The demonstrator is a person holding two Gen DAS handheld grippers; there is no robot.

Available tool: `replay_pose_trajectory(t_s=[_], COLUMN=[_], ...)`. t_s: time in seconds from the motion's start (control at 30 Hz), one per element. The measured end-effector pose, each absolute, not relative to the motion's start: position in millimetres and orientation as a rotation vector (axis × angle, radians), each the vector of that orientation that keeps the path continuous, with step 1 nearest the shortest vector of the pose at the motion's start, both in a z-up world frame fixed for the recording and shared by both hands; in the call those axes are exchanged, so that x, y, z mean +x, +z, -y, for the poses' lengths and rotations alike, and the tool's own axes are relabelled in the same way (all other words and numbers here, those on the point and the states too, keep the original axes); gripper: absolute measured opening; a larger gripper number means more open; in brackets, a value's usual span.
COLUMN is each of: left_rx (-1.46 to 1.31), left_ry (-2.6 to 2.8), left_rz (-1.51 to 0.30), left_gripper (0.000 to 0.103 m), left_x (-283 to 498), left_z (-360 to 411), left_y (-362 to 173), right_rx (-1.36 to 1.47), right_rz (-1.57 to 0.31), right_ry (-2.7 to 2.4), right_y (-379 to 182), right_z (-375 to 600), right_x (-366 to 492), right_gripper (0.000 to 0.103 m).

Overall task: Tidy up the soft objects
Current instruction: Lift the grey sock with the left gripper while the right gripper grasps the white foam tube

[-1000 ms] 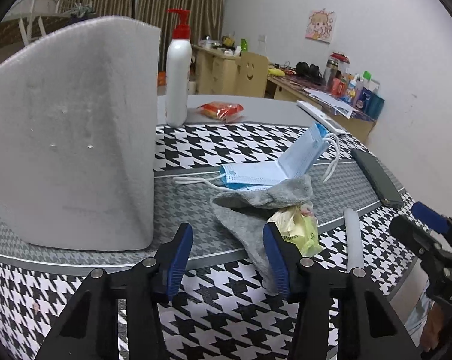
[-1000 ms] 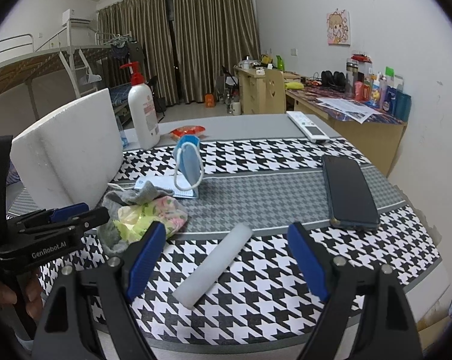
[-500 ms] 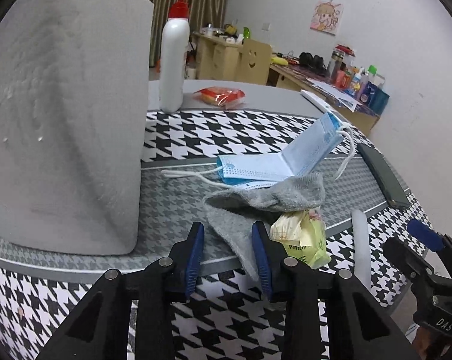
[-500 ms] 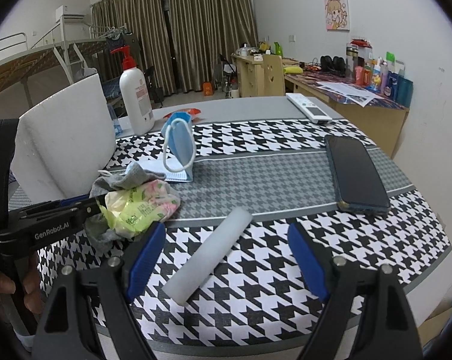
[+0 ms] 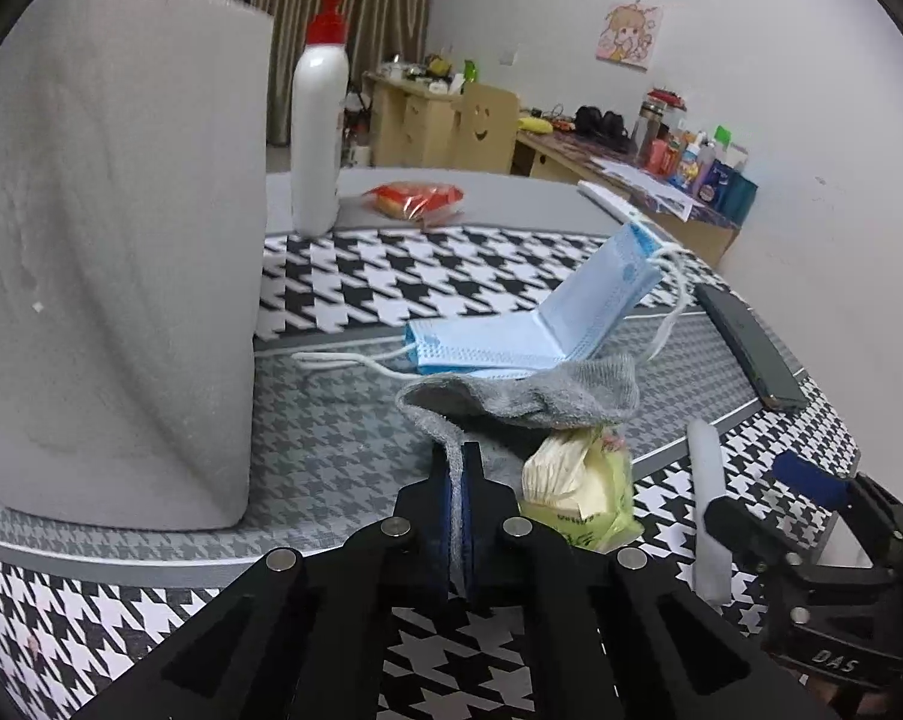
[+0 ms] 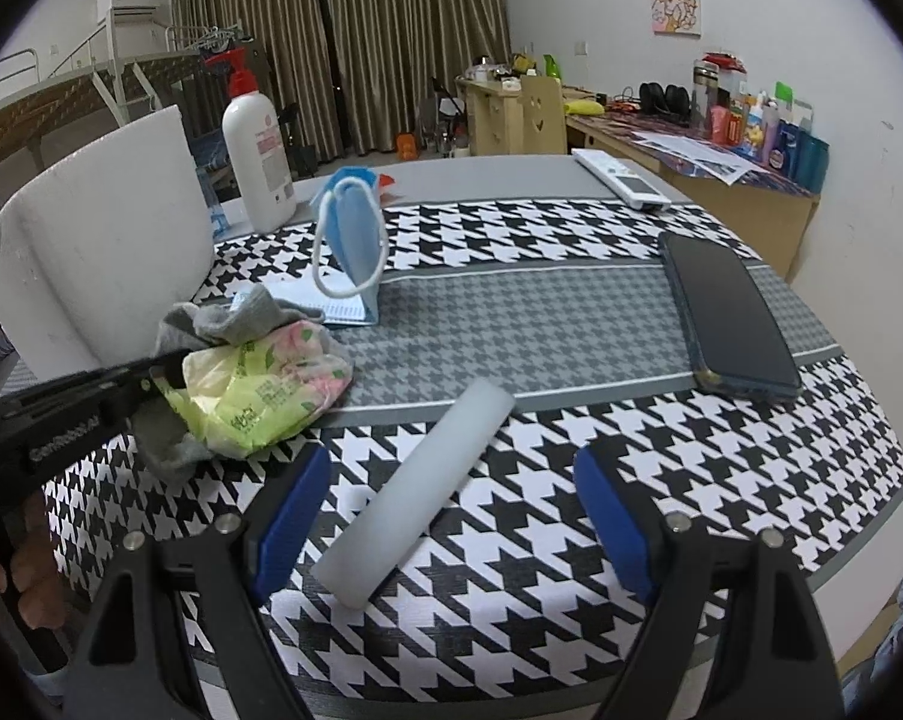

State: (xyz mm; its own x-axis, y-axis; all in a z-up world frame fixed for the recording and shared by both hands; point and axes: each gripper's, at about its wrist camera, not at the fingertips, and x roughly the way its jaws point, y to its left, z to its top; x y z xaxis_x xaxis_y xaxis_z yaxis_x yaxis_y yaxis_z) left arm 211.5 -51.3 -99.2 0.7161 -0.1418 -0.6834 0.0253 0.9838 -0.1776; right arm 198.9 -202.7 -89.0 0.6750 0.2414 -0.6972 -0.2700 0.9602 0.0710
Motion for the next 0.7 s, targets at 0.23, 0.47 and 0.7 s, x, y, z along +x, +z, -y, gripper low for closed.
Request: replay_pose_trajectory(t_s=[0.23, 0.47, 0.7], left_rx=[-0.119, -0.104, -0.098], left_ry=[-0.112, -0.115, -0.111], left_rz=[-0.707, -0.67, -0.641], left_gripper=[0.002, 0.002, 0.002], left_x=[199.2, 190.0, 181.3], left_z=[54.8, 51.2, 44.9], left_y=[-87.8, -80.1, -73.3], right_rx=[-0.063, -0.088, -0.119], right_rz=[-0.821, -0.848, -0.851], right_ry=[0.281, 0.266, 0.26], right_y=[-94.6, -98.6, -98.2], right_z=[190.7, 185.2, 175.8], right_x=[199.9, 200.5, 197.5], right_gripper=[0.067, 0.055, 0.036])
